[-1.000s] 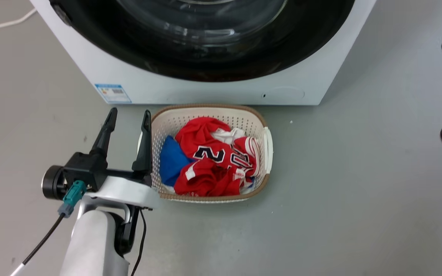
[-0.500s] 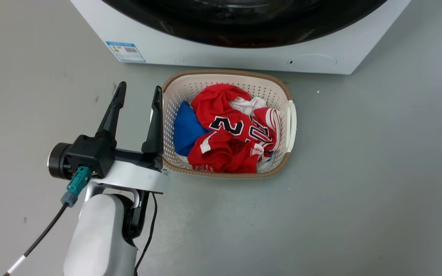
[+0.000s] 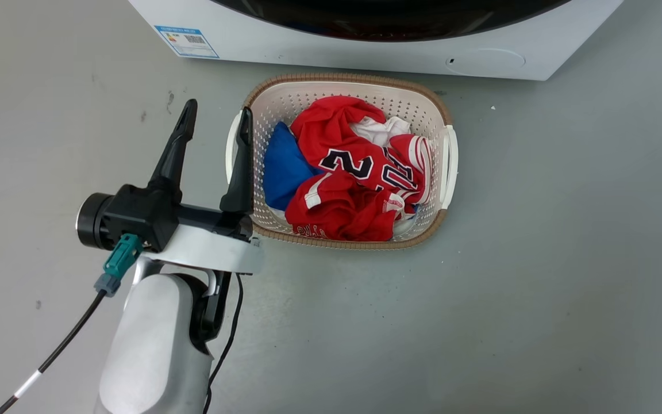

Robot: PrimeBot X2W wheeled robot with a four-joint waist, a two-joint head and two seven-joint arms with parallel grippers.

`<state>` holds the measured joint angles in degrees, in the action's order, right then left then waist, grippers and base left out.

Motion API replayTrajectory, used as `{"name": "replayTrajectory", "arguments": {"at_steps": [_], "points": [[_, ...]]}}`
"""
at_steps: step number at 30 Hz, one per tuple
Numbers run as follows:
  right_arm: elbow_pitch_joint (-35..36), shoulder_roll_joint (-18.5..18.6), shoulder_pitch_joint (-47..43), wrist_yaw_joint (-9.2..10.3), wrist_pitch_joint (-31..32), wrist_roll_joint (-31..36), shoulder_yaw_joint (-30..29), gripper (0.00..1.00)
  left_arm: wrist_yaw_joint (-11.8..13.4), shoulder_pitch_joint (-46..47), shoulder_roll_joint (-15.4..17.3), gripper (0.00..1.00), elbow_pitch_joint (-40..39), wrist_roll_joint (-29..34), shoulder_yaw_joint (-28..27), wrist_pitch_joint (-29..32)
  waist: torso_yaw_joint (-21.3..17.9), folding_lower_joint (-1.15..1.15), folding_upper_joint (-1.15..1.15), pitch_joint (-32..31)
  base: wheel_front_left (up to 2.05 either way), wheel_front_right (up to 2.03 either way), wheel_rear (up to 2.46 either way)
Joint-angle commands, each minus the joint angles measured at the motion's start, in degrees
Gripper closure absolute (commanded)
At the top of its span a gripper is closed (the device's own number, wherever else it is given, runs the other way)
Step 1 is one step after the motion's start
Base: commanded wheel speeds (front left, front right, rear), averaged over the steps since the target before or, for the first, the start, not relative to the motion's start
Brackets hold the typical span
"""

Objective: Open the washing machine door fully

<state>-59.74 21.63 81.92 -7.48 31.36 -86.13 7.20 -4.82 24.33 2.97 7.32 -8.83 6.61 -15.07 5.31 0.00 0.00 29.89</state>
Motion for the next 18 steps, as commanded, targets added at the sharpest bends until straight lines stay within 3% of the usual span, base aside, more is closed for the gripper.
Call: {"name": "replayTrajectory", "arguments": {"at_steps": [1,18], "points": [[-0.2,-0.5,0.7,-0.02,0.8,0.5,0.6,1.0,0.2,1.0,-0.1,0.0,-0.2,0.2,0.0,-0.1,0.0,0.0,0.0,0.2,0.0,0.0,0.0],[7.2,-2.7,-9.9,-0.09,16.4,-1.9,3.5,1.0,0.4,-1.6,-0.1,0.0,1.5,0.1,-0.1,-0.1,-1.9,0.0,0.0,-4.6,0.0,0.0,0.0]]}}
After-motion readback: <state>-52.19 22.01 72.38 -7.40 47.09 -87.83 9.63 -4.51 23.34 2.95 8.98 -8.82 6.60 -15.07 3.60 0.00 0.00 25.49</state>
